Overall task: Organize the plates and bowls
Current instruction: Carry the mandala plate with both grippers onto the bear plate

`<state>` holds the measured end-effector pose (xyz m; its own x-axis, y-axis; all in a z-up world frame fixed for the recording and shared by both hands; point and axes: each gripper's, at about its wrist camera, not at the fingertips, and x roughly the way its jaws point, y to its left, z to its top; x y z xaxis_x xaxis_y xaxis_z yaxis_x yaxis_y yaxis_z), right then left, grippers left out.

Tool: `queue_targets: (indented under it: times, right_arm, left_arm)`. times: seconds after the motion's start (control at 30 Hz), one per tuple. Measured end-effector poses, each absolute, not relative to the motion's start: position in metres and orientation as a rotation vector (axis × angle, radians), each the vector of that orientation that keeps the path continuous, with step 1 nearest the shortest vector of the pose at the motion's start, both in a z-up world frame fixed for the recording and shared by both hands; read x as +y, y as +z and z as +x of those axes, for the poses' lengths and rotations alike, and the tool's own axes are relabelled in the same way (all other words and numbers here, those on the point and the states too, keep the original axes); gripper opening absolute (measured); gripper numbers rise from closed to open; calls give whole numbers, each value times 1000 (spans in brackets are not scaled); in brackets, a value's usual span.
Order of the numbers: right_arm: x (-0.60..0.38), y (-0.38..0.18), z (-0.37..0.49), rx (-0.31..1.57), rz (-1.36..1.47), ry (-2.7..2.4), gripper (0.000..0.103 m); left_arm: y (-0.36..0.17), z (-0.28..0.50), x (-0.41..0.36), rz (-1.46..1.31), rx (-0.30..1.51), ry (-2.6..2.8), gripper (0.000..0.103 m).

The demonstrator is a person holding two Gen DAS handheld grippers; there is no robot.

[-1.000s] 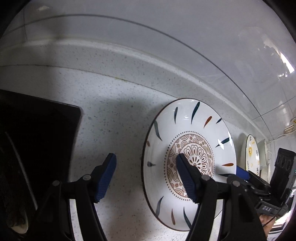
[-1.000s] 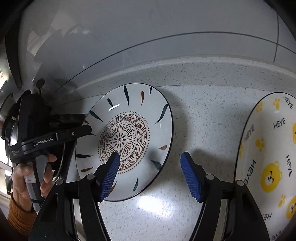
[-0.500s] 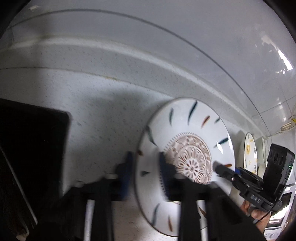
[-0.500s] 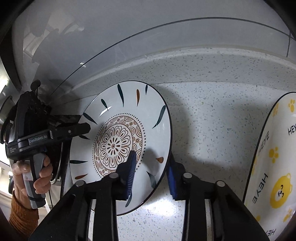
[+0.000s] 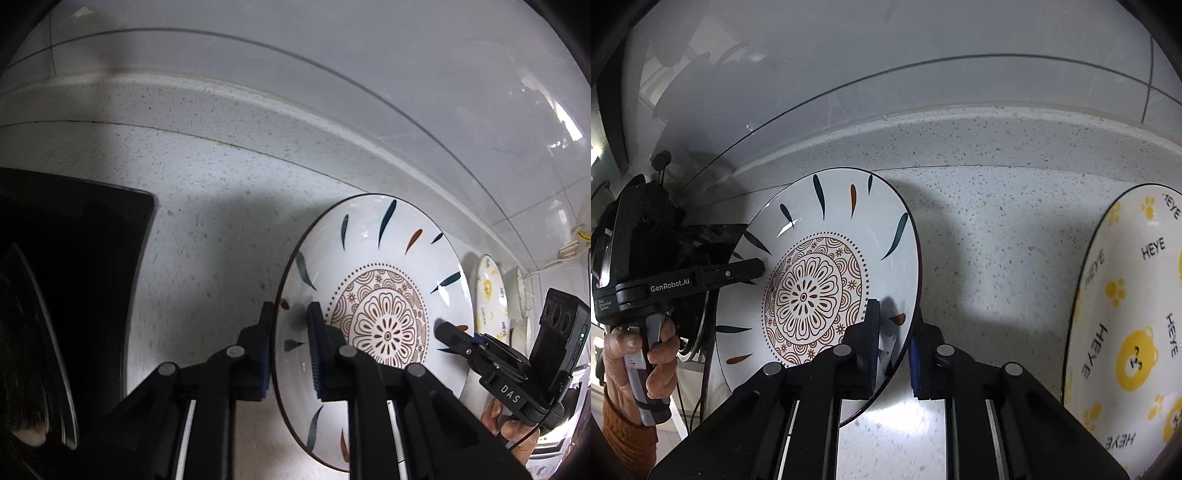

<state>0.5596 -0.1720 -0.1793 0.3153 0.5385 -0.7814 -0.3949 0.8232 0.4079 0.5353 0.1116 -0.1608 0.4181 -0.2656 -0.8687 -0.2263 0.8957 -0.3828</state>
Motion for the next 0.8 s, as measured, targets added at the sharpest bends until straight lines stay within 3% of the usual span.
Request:
queue_targets:
  times: [0.3,0.8]
  right_arm:
    - [-194,-147,502,1042,156,599,13]
    - [-206,-104,321,982,174,603,13]
  left_arm:
    - [-120,467,90,-439,1124,-69,16]
    - [-77,279,103,-455,1059,-160,16]
